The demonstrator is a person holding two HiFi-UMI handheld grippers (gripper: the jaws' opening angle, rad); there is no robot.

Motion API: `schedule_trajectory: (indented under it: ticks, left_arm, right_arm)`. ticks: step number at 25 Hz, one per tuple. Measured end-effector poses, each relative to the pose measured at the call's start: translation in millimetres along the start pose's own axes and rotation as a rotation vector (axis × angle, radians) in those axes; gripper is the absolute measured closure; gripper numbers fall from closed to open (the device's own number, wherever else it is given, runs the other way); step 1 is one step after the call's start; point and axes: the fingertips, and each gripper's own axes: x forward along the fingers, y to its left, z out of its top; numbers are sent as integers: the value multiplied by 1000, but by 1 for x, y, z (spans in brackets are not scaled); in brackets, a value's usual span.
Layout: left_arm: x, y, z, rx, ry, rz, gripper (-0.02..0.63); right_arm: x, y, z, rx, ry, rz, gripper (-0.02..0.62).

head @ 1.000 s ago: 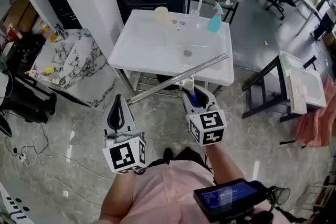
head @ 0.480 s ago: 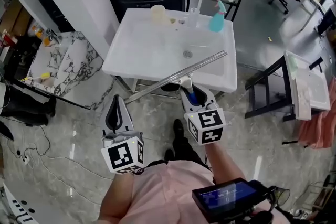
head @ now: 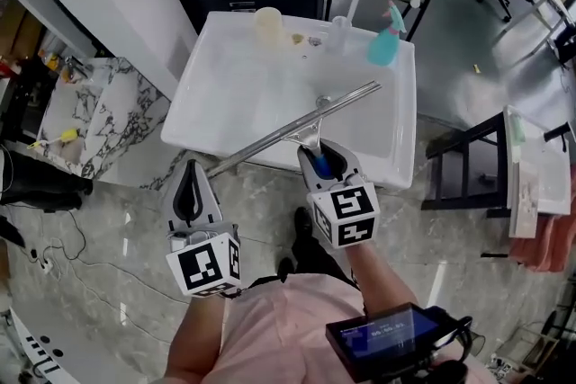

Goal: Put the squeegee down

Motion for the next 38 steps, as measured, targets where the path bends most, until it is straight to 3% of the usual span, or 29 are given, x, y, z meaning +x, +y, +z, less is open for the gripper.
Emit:
schedule_trajectory:
  ticks: [8, 21, 38]
  left_arm:
    - [44, 10, 17, 10, 2, 99, 597]
    - [47, 61, 46, -20, -70, 267, 597]
    - [104, 129, 19, -42, -30, 281, 597]
  right_arm:
    - [55, -18, 35, -32, -6, 92, 483]
    - [103, 4, 109, -143, -79, 206, 483]
    - [189, 26, 109, -158, -3, 213, 483]
